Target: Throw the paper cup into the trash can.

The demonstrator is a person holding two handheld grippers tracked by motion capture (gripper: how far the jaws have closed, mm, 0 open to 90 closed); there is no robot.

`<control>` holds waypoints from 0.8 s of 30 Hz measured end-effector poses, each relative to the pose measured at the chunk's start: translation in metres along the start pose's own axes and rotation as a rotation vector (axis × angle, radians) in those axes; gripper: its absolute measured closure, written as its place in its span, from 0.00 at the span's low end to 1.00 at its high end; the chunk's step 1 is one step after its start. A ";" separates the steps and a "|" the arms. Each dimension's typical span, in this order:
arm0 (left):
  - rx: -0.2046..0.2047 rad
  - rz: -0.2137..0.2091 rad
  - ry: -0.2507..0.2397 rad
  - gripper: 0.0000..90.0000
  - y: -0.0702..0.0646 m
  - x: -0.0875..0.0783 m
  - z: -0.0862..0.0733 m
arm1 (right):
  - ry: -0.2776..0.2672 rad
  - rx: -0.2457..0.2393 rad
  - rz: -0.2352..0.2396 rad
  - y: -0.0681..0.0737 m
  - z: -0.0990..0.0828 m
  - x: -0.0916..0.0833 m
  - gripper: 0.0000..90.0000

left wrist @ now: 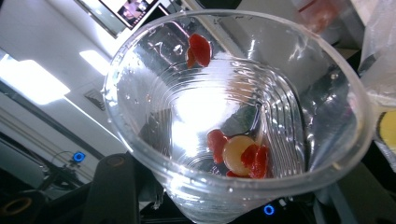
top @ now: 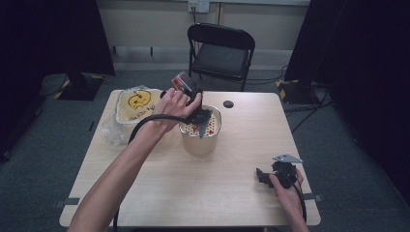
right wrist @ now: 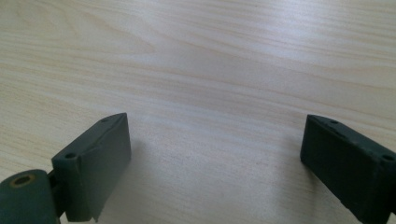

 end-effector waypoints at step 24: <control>0.208 0.157 0.045 0.51 0.014 -0.010 -0.001 | -0.002 0.000 -0.001 0.000 0.000 0.000 0.09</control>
Point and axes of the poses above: each handheld gripper's, and its own axes: x roughly forward along the jaws, z roughly out of its top, y roughly to its left, the point moved 8 cm from there along x, roughly forward along the jaws, and after that the axes turned 13 degrees about -x, right-handed, at the moved point
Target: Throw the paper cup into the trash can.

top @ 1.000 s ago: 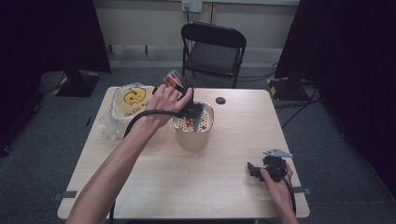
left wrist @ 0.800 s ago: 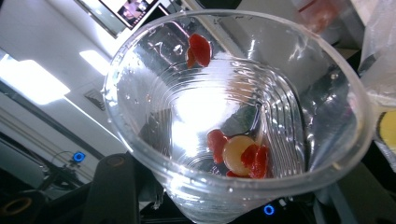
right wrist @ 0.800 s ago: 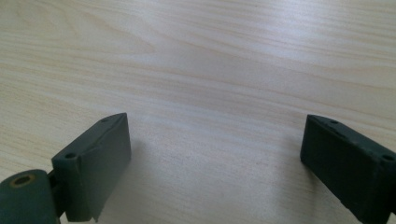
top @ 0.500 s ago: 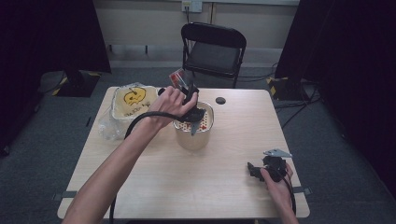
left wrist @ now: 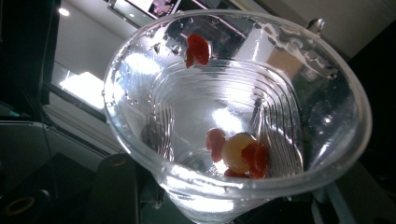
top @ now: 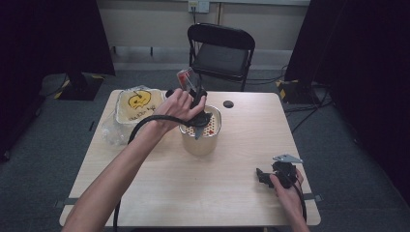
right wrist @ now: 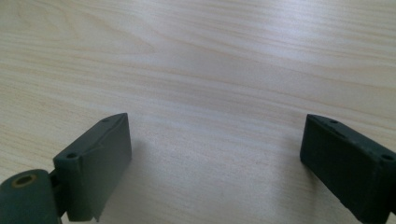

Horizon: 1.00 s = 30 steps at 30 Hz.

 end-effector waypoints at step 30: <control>-0.465 -0.239 -0.077 0.50 -0.011 0.003 -0.006 | -0.003 0.002 0.002 0.000 0.000 0.000 0.09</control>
Point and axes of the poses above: each handheld gripper's, and its own axes: x roughly forward along the jaws, z roughly out of its top, y roughly to its left, the point moved 8 cm from there along x, roughly forward along the jaws, and after that the axes turned 13 degrees about -x, right-handed, at the moved point
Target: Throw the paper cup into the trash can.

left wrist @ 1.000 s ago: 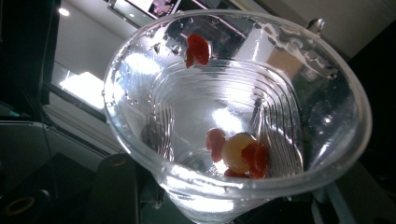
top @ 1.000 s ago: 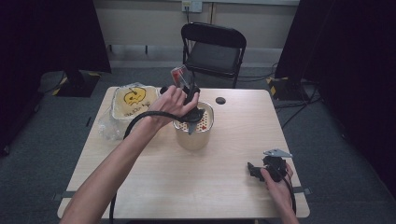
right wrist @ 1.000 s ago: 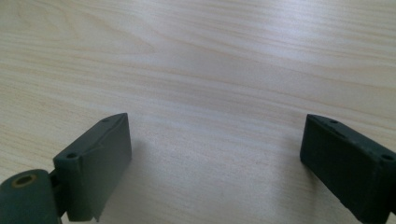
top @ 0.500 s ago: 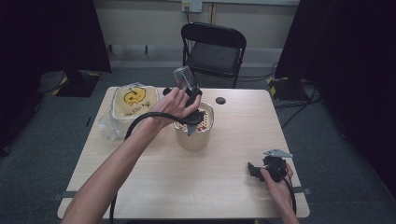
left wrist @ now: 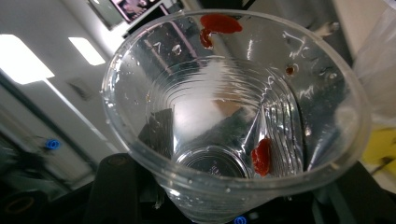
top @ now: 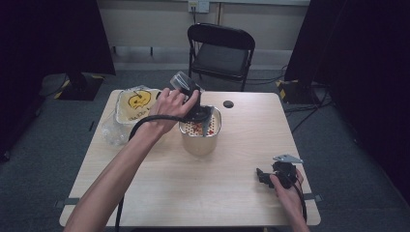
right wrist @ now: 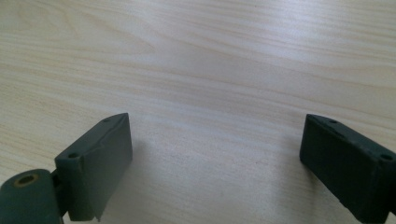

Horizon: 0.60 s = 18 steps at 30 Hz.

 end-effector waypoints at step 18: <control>-1.204 -0.694 -0.227 0.50 0.011 0.003 -0.021 | 0.000 0.000 -0.001 0.000 0.000 0.000 0.09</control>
Point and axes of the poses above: each handheld gripper's, and its own axes: x roughly forward along the jaws, z roughly out of its top, y roughly to its left, the point moved 8 cm from there along x, roughly forward along the jaws, and after that the axes turned 13 degrees about -x, right-handed, at the moved point
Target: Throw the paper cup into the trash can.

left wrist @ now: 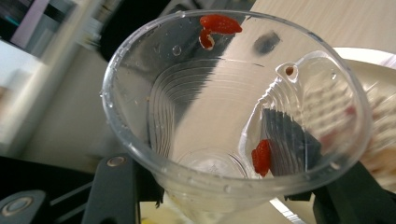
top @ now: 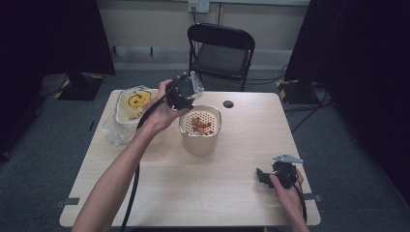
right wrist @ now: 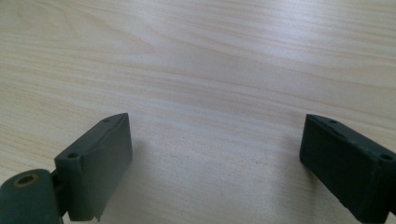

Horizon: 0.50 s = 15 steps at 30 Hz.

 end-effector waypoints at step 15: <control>-0.555 -0.101 -0.098 0.48 0.094 -0.017 -0.038 | 0.001 0.001 -0.001 0.000 0.000 0.000 0.09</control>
Point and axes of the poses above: each handheld gripper's, and its own axes: x roughly forward along the jaws, z roughly out of its top, y roughly to its left, the point moved 8 cm from there along x, roughly forward along the jaws, and after that the axes turned 13 degrees about -x, right-handed, at the moved point
